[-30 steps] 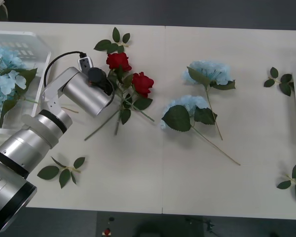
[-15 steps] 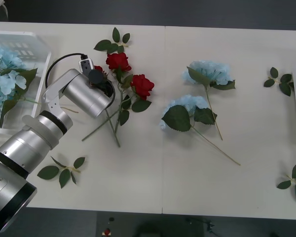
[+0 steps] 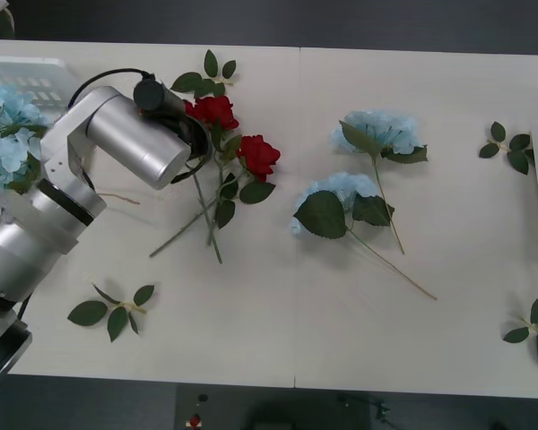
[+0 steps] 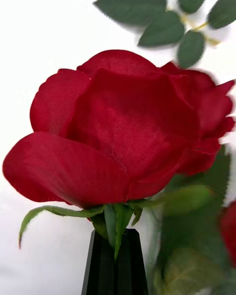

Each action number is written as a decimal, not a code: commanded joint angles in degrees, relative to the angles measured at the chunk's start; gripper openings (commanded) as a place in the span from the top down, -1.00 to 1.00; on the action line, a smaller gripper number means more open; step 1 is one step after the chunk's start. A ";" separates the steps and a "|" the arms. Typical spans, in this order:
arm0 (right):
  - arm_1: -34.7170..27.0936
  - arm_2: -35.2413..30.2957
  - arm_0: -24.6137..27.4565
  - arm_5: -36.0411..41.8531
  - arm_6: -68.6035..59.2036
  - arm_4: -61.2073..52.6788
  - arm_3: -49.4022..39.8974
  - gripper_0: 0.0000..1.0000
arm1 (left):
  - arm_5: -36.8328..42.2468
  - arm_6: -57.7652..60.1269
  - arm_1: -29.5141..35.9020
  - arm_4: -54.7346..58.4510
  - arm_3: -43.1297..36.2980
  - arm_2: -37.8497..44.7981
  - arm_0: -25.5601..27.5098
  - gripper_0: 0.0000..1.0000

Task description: Put the red flowers into the right box and the blue flowers into the left box

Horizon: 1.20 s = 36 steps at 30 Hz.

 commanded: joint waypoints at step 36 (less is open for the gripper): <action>-6.27 -1.11 14.83 -3.88 26.56 -72.20 -37.53 -1.00 | -0.93 -121.44 -1.24 106.77 9.21 20.77 14.54 1.00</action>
